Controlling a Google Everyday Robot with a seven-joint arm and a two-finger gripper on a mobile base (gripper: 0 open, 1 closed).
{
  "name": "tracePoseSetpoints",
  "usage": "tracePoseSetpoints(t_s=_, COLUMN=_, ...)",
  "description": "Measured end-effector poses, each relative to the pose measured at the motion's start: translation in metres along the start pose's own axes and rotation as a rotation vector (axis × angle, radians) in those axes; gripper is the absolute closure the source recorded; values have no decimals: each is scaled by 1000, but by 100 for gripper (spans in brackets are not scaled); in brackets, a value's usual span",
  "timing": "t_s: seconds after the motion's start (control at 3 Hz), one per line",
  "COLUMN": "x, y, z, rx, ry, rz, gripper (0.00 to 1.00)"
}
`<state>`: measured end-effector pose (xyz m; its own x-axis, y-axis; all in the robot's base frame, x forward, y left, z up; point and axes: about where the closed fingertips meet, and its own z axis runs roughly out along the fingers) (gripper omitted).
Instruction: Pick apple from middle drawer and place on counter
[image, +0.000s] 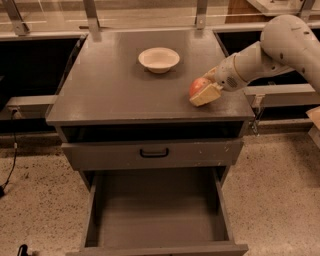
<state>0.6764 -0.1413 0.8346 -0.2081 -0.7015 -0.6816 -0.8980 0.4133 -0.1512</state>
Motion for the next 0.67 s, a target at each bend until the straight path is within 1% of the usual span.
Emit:
tracePoseSetpoints(t_s=0.33, x=2, y=0, z=0, rx=-2, ry=4, rz=0, gripper=4)
tracePoseSetpoints(t_s=0.67, x=2, y=0, z=0, rx=-2, ry=4, rz=0, gripper=0)
